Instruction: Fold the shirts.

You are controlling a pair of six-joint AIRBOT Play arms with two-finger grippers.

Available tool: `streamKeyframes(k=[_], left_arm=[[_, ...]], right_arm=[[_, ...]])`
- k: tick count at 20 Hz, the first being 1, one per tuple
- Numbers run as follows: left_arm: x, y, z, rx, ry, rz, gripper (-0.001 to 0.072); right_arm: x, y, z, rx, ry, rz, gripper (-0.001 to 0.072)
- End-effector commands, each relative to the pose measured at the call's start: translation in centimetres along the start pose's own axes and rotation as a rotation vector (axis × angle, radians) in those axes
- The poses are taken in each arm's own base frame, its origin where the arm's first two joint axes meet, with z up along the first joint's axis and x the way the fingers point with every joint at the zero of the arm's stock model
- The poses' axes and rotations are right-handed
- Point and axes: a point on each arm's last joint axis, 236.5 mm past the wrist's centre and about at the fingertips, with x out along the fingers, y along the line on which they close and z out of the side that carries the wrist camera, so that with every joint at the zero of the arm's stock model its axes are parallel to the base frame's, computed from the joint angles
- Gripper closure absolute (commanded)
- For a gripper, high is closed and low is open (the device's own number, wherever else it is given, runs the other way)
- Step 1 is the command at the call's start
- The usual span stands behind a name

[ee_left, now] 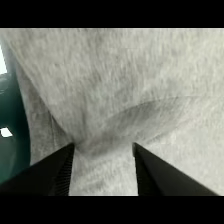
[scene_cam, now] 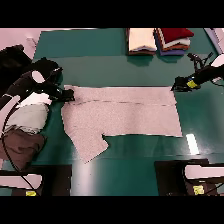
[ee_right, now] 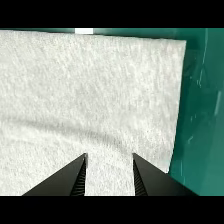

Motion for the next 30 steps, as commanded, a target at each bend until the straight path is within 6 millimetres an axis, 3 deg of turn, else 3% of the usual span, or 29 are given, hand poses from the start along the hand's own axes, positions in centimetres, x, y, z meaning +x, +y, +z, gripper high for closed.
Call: streamKeyframes(k=[1,3,5,7,8,10,13,15,19,21,22,23,26,30], left_arm=[[-1.4,-0.7,-1.9,-0.008,0.054,-0.015,0.0279],[-3.3,-0.5,-3.7,-0.001,0.026,0.013,0.0279],[-4.6,0.1,-6.8,-0.008,0.030,0.045,0.0278],[-5.3,0.4,-10.8,-0.012,0.068,0.054,0.0278],[-5.5,0.4,-12.6,-0.028,0.082,0.054,0.0277],[-5.7,0.5,-14.7,-0.039,0.086,0.052,0.0278],[-5.8,0.4,-16.0,-0.060,0.085,0.047,0.0277],[-5.8,0.4,-16.3,-0.062,0.095,0.045,0.0277],[-5.8,0.4,-16.6,-0.062,0.108,0.045,0.0277],[-5.8,0.4,-17.1,-0.063,0.128,0.045,0.0277],[-5.6,0.4,-17.5,-0.066,0.142,0.045,0.0258],[-5.2,0.6,-18.2,-0.074,0.161,0.045,0.0195],[-3.2,-0.3,-20.8,-0.140,0.210,-0.021,0.0199],[-1.0,-2.5,-21.5,-0.197,0.174,-0.151,0.0199]], right_arm=[[-1.6,0.1,-2.5,-0.023,0.074,0.016,0.0375],[-2.7,-1.8,-5.8,0.023,0.094,0.013,0.0375],[-3.2,-4.2,-9.7,0.131,0.105,0.010,0.0372],[-2.8,-6.6,-14.3,0.252,0.128,0.019,0.0204],[-2.4,-7.3,-16.4,0.307,0.142,0.029,0.0205],[-1.1,-7.9,-19.9,0.412,0.184,0.057,0.0207],[1.0,-7.1,-22.6,0.459,0.242,0.091,0.0217],[2.4,-6.2,-23.2,0.425,0.259,0.089,0.0236],[3.9,-3.9,-21.9,0.344,0.238,0.106,0.0273],[4.2,-3.2,-22.1,0.294,0.262,0.099,0.0418],[4.3,-2.8,-22.2,0.275,0.271,0.100,0.0533],[4.3,-2.4,-22.3,0.257,0.279,0.103,0.0693],[4.6,-1.6,-22.4,0.218,0.293,0.104,0.0698],[4.9,-0.7,-22.4,0.171,0.304,0.102,0.0698]])
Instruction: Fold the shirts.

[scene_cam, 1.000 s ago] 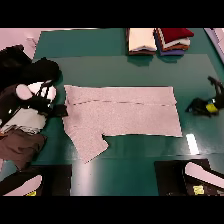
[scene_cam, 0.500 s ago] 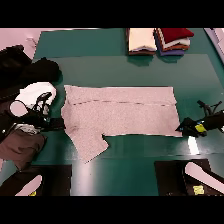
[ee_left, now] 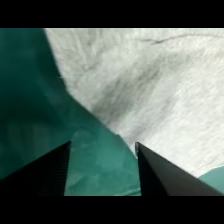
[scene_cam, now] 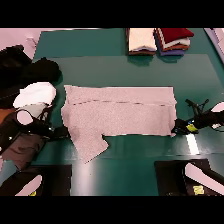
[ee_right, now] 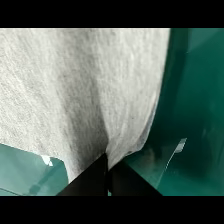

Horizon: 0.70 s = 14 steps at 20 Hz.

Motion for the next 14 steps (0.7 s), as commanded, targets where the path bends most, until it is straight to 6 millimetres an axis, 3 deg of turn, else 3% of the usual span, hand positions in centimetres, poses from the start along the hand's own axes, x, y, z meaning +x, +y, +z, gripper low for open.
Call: streamKeyframes(k=[1,6,8,9,10,14], left_arm=[[1.8,-1.8,-0.5,-0.035,-0.024,-0.120,0.0200],[2.0,-2.5,0.3,-0.056,-0.061,-0.157,0.0212],[2.0,-2.5,0.4,-0.050,-0.066,-0.156,0.0464],[2.0,-2.5,0.3,-0.037,-0.062,-0.157,0.0480],[1.9,-2.5,0.0,-0.012,-0.052,-0.157,0.0679],[-0.5,-2.5,-0.4,0.088,-0.046,-0.109,0.0687]], right_arm=[[0.4,0.7,-0.1,-0.043,0.012,-0.010,0.0698],[0.4,0.9,-0.1,-0.039,0.014,-0.009,0.0698],[-0.2,1.2,0.3,-0.047,0.006,-0.009,0.0699],[-0.8,1.4,0.7,-0.056,0.000,-0.009,0.0698],[-1.5,1.6,1.0,-0.066,-0.003,-0.009,0.0699],[-4.2,2.3,1.8,-0.111,-0.039,-0.030,0.0699]])
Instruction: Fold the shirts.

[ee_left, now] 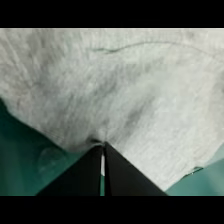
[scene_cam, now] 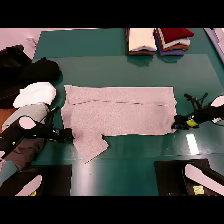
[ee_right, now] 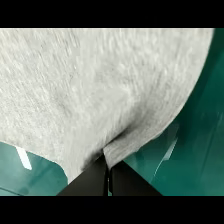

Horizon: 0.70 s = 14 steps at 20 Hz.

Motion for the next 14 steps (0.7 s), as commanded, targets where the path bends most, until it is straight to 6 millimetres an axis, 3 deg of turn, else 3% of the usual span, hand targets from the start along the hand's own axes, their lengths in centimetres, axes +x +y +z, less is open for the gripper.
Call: streamKeyframes(k=[1,6,8,11,14], left_arm=[[-2.5,-0.3,-0.5,0.061,-0.020,0.041,0.0687],[-7.0,-2.6,-4.3,0.115,-0.030,0.023,0.0686],[-8.6,-3.6,-4.4,0.150,-0.042,0.018,0.0686],[-10.6,-4.5,-1.0,0.184,-0.155,0.039,0.0686],[-11.6,-3.3,4.7,0.195,-0.276,0.132,0.0685]], right_arm=[[-2.3,0.1,0.0,-0.042,-0.027,-0.043,0.0699],[-6.1,-0.8,-3.4,-0.106,-0.056,-0.182,0.0699],[-7.2,-0.4,-3.6,-0.116,-0.116,-0.204,0.0700],[-7.9,-0.2,-2.5,-0.107,-0.181,-0.208,0.0700],[-8.9,-0.5,0.3,-0.096,-0.188,-0.209,0.0700]])
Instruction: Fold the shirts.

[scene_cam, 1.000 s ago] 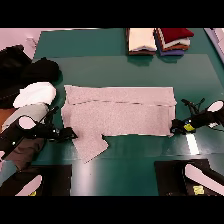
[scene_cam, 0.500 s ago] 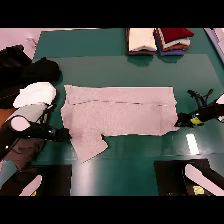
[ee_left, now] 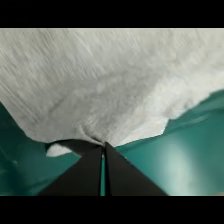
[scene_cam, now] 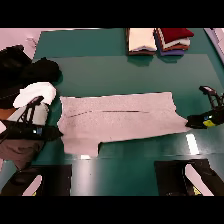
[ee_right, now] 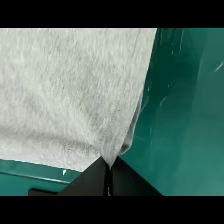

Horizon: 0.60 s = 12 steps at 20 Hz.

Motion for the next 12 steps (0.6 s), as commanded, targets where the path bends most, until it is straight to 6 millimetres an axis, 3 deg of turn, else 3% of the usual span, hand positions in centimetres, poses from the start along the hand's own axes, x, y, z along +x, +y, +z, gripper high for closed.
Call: streamKeyframes(k=[1,7,9,12], left_arm=[[-0.3,1.8,6.0,0.035,-0.128,0.092,0.0685],[4.0,3.8,15.7,0.053,-0.150,0.124,0.0684],[5.3,4.4,18.6,0.046,-0.177,0.130,0.0683],[7.0,5.1,20.9,0.034,-0.184,0.133,0.0683]], right_arm=[[-0.8,-1.0,3.4,0.021,-0.040,-0.018,0.0700],[-0.1,0.0,12.7,0.067,-0.092,0.129,0.0700],[0.9,-0.1,14.7,0.088,-0.077,0.160,0.0700],[2.4,-0.9,16.2,0.107,-0.042,0.167,0.0700]])
